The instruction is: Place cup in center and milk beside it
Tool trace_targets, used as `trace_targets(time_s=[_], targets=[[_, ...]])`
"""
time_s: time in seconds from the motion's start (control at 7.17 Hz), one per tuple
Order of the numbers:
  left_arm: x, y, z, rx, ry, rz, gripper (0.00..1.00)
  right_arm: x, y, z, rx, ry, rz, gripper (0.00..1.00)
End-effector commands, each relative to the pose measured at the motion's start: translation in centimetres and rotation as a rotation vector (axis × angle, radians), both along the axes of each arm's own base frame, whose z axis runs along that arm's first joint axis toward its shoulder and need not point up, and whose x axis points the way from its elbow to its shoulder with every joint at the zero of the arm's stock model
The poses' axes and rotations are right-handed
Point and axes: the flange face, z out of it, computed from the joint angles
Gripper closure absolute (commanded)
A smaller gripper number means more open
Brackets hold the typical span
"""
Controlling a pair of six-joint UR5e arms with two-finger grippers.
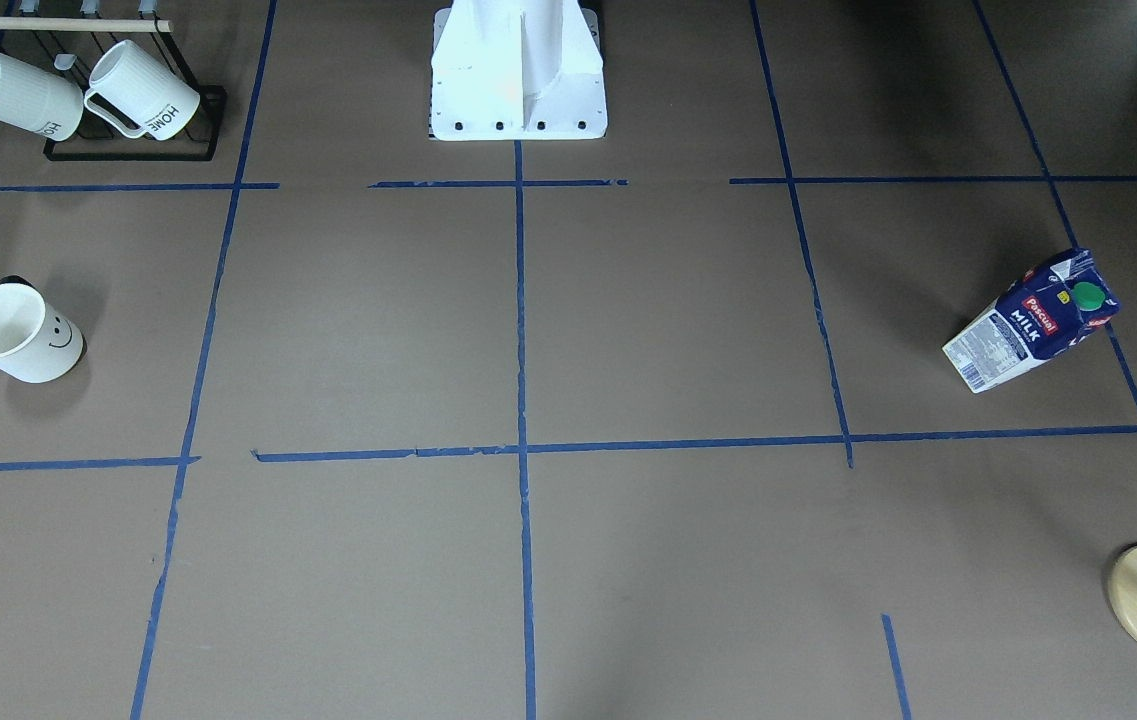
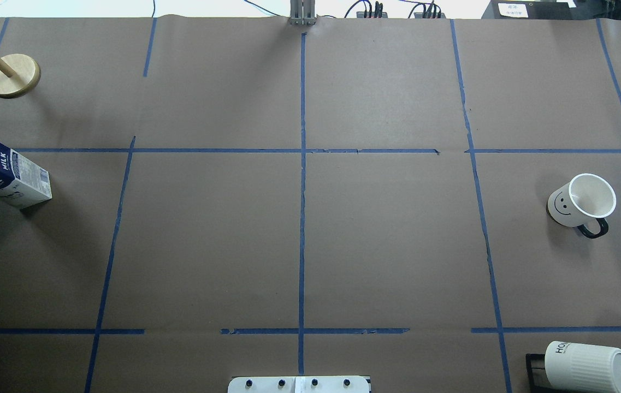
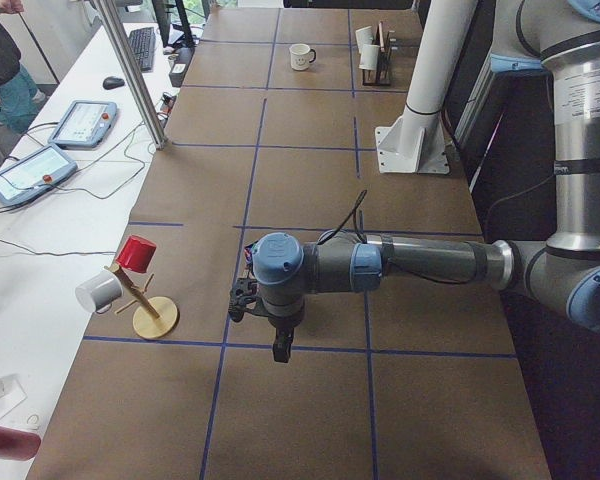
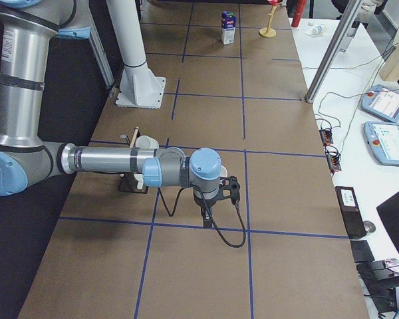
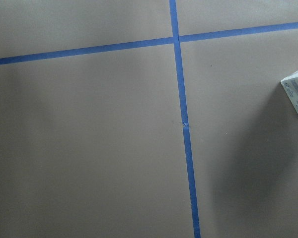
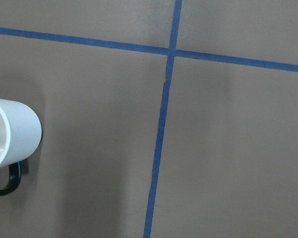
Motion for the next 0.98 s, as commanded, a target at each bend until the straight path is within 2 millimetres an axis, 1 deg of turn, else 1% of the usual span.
trace_targets(time_s=[0.0, 0.14, 0.28, 0.42, 0.56, 0.7, 0.84], targets=[[0.1, 0.0, 0.0, -0.002, 0.000, 0.000, 0.00, 0.0, -0.2, -0.3, 0.007, -0.003, 0.000, 0.00], [0.1, 0.0, -0.1, 0.000, 0.000, 0.000, 0.00, -0.1, -0.7, -0.9, 0.027, -0.002, -0.005, 0.00], [0.1, 0.0, -0.2, 0.001, 0.000, 0.000, 0.00, -0.4, -1.9, -2.0, 0.054, -0.004, -0.012, 0.00], [0.1, 0.0, -0.2, 0.001, 0.000, 0.002, 0.00, -1.7, -3.0, -3.2, 0.091, -0.009, -0.042, 0.00], [0.1, 0.0, -0.2, 0.001, 0.000, 0.000, 0.00, -5.2, -4.1, -4.6, 0.185, -0.022, -0.108, 0.00], [0.1, 0.0, -0.2, 0.001, 0.000, 0.000, 0.00, -7.7, -4.4, -5.4, 0.248, -0.037, -0.146, 0.00], [0.1, 0.0, -0.2, 0.001, 0.000, 0.000, 0.00, -10.0, -5.5, -7.0, 0.311, -0.050, -0.189, 0.00]])
